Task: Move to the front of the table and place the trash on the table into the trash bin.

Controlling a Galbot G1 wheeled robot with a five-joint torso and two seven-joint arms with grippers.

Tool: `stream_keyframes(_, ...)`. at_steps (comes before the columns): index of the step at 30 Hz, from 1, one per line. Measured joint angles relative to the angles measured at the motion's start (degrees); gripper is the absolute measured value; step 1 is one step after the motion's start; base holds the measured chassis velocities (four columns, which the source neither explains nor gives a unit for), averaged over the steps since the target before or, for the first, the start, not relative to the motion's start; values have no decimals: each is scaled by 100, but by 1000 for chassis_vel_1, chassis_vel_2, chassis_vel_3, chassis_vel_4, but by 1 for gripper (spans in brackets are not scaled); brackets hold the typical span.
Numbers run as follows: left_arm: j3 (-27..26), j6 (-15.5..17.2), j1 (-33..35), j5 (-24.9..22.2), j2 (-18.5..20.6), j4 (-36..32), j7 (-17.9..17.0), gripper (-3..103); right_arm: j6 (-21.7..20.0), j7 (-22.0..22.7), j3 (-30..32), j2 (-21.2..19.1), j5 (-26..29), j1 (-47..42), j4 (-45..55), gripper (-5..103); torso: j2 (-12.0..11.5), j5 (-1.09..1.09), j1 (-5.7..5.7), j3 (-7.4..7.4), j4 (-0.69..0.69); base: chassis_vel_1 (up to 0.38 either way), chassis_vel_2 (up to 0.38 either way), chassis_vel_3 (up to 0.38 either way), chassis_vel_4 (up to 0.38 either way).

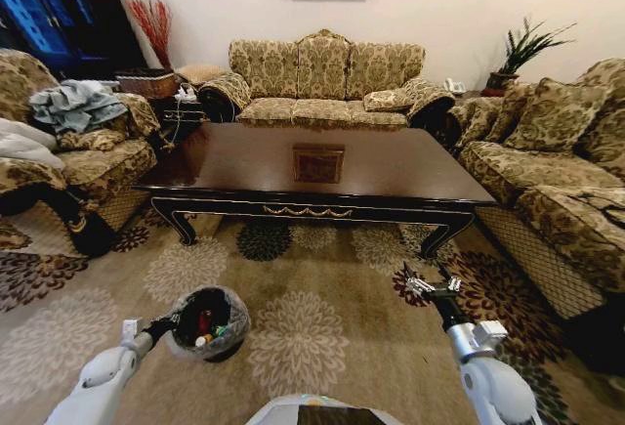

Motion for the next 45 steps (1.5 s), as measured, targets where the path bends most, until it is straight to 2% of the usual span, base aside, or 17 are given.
stream_keyframes(2,11,-28,-32,0,-4,55,1,34,8,-2,10,-10,-1,-2,-20,100,2,2,1,2,-1,0,0,0,0)
stream_keyframes(5,27,-68,-59,0,-4,102,0,39,9,-4,30,-16,0,-1,-21,100,8,2,4,6,-1,0,0,0,0)
stream_keyframes(8,38,-117,-84,10,22,147,-2,56,9,-5,70,-38,20,-2,-11,100,20,1,8,13,-1,0,0,0,0)
stream_keyframes(10,36,-119,-80,10,32,145,9,56,9,-4,73,-44,24,-2,-11,100,22,1,9,14,-1,0,0,0,0)
stream_keyframes(12,-64,-96,38,-179,113,-78,274,66,37,15,80,-62,59,19,-46,100,29,-1,12,19,0,0,0,0,0)
stream_keyframes(14,-149,41,129,-234,148,-308,367,72,96,33,65,-71,77,38,-94,100,31,2,13,20,0,0,0,0,0)
stream_keyframes(16,-323,569,288,-219,203,-786,419,82,148,-9,46,-78,110,70,-190,100,36,4,14,23,0,0,0,0,0)
stream_keyframes(19,-371,828,364,-197,258,-1005,370,88,160,-47,24,-75,125,83,-227,100,39,4,15,24,-1,0,0,0,0)
stream_keyframes(20,-396,1028,434,-127,343,-1159,318,97,177,-69,-29,-66,132,103,-259,100,42,3,17,26,-1,0,0,0,0)
stream_keyframes(28,-613,1067,694,-232,470,-1619,43,100,230,-58,-153,-66,152,286,-329,100,53,3,21,33,0,0,0,0,0)
stream_keyframes(34,-738,1058,783,-290,404,-1858,45,100,273,-62,-102,-159,242,251,-381,100,57,2,23,36,0,0,0,0,0)
stream_keyframes(38,-933,878,830,-568,321,-2178,28,100,330,-64,-36,-212,337,235,-411,100,59,1,23,38,0,0,0,0,0)
stream_keyframes(41,-1088,693,881,-918,261,-2562,-196,100,291,-5,21,-241,406,234,-333,100,61,4,24,39,0,0,0,0,0)
stream_keyframes(42,-1156,579,895,-1083,213,-2794,-467,100,224,87,56,-263,421,234,-237,100,62,5,24,39,-1,0,0,0,0)
stream_keyframes(43,-1216,470,907,-1263,138,-3075,-935,100,113,237,93,-289,421,225,-110,100,63,4,24,39,-1,0,0,0,0)
stream_keyframes(44,-1280,422,946,-1502,24,-3501,-1598,100,-46,450,170,-338,420,173,94,100,63,1,25,40,-1,0,0,0,0)
stream_keyframes(45,-1280,422,946,-1502,24,-3501,-1598,100,-46,450,170,-338,420,173,94,100,63,1,25,40,-1,0,0,0,0)
